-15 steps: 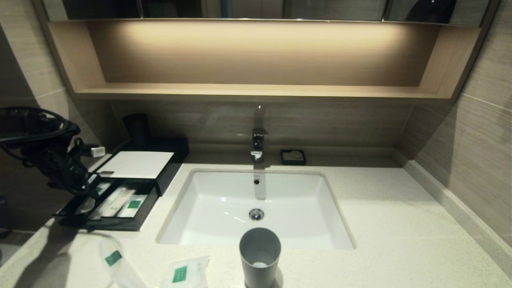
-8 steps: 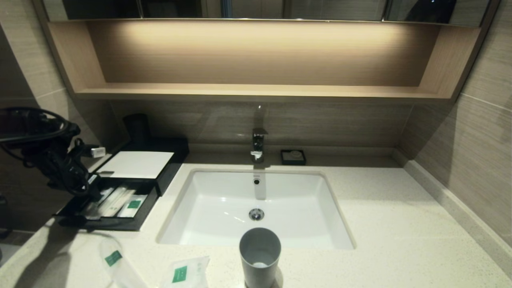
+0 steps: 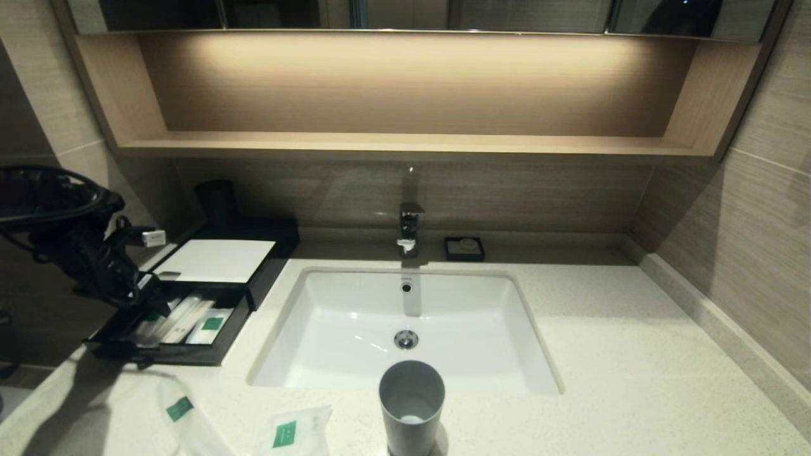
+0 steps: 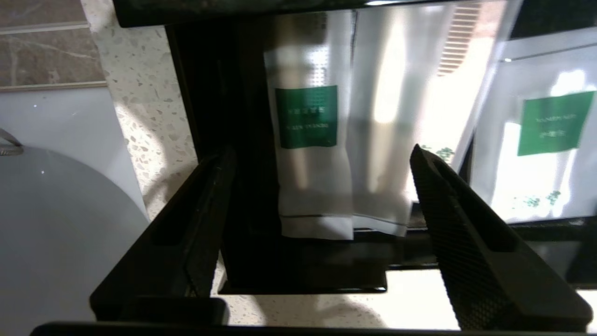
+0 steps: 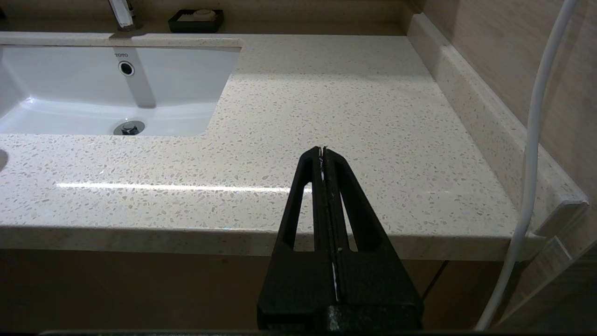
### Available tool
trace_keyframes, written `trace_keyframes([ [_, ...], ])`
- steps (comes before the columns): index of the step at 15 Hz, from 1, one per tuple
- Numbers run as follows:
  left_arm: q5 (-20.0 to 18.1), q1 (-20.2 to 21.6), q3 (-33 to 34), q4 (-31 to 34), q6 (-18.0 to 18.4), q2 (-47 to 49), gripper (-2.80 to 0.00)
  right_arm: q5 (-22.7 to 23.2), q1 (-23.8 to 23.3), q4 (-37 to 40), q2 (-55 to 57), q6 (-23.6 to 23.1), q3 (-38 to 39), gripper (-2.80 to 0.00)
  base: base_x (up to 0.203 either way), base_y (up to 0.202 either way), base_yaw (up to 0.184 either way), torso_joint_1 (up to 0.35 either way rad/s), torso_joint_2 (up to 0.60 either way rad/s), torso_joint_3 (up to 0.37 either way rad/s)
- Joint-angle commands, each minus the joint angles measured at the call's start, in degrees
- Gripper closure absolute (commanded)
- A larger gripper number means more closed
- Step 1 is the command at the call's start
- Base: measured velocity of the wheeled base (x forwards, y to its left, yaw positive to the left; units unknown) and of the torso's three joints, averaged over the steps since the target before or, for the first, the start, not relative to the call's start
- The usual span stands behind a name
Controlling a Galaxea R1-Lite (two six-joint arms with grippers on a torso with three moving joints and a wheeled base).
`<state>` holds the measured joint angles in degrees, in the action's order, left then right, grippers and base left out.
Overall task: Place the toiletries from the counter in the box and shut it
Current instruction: Place the bathroom toiletry into the drawer, then pick up the bathroom toiletry
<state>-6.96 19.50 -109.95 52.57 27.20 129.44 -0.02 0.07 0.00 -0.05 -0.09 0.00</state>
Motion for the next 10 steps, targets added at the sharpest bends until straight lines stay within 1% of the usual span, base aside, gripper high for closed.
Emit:
trace_keyframes([
  [1, -0.58, -0.11, 0.08, 1.18, 0.07, -1.57, -2.8, 0.02, 0.01, 0.0, 0.05, 0.0, 0.09, 0.0, 0.0, 0.0, 0.0, 0.0, 0.0, 0.0],
  [5, -1.15, -0.69, 0.34, 4.07, -0.32, -4.61, -2.8, 0.02, 0.01, 0.0, 0.05, 0.0, 0.09, 0.0, 0.0, 0.0, 0.0, 0.0, 0.0, 0.0],
  [8, -2.12, -0.75, 0.35, 5.7, -2.09, -7.31, -2.8, 0.02, 0.01, -0.08, 0.05, 0.0, 0.09, 0.0, 0.0, 0.0, 0.0, 0.0, 0.0, 0.0],
  [10, -2.42, -0.7, 0.37, 8.56, -2.6, -9.85, -2.8, 0.02, 0.01, -0.04, 0.05, -0.05, 0.09, 0.0, 0.0, 0.0, 0.0, 0.0, 0.0, 0.0],
])
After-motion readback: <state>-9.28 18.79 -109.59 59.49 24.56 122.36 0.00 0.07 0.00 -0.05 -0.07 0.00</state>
